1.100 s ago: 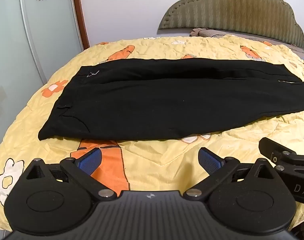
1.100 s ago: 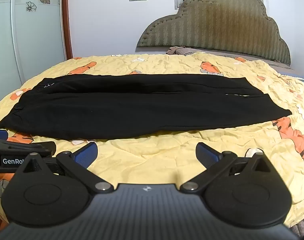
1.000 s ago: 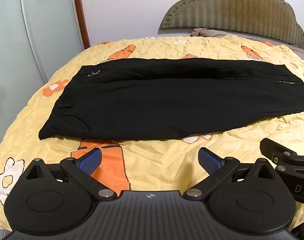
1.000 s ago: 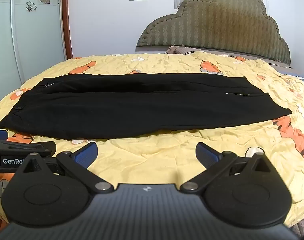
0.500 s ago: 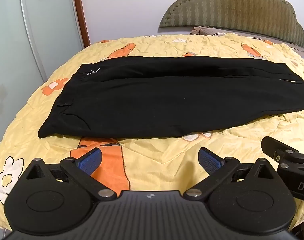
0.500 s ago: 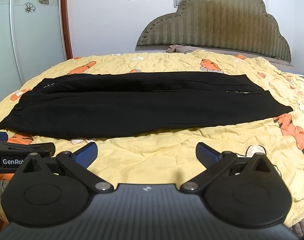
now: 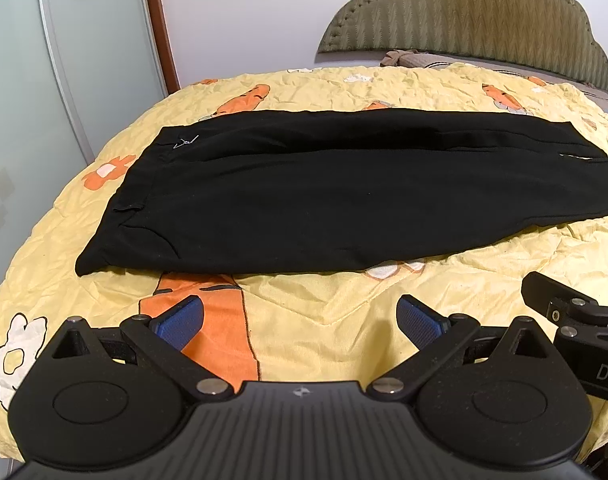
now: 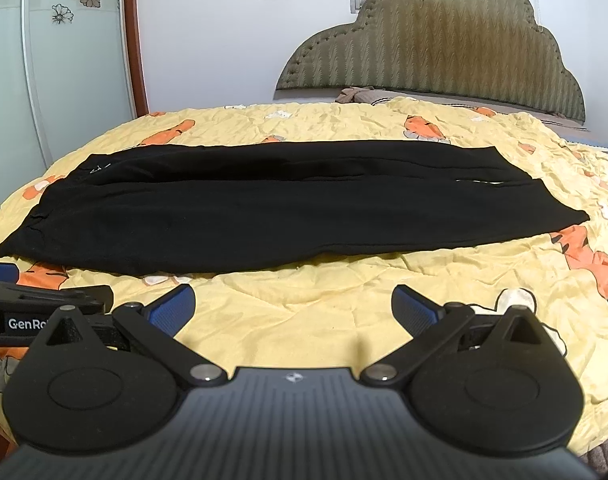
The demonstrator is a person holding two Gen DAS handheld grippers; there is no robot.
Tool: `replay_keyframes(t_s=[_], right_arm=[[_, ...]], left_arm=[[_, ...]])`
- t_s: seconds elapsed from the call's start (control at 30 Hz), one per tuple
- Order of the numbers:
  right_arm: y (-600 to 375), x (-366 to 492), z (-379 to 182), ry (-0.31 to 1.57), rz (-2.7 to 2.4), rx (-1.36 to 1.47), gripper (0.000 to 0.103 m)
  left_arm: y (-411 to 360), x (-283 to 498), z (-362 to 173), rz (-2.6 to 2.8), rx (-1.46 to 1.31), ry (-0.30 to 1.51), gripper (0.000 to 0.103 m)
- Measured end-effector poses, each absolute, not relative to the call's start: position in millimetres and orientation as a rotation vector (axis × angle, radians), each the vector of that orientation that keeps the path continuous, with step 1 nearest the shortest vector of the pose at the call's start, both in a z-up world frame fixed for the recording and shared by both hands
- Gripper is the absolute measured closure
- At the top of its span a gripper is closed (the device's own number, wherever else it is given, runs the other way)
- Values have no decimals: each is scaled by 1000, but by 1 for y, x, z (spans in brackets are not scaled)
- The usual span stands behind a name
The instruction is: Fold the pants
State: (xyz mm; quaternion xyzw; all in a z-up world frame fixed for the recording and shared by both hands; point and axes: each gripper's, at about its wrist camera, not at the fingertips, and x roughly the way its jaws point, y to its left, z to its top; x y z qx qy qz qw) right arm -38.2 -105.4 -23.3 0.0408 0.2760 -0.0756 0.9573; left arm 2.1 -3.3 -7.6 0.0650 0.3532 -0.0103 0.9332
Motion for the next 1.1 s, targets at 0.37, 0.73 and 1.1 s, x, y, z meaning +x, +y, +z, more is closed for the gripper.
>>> replay_keyframes(t_s=[0.37, 0.73, 1.1], right_arm=[[-107, -37, -26, 565, -152, 98, 0], [-108, -36, -26, 566, -149, 100, 0], [-107, -34, -29, 570, -147, 101, 0]], left_arm=[[-2, 3, -9, -23, 133, 728, 0], [-3, 4, -11, -25, 137, 733, 0], [-3, 5, -12, -26, 139, 737, 0]])
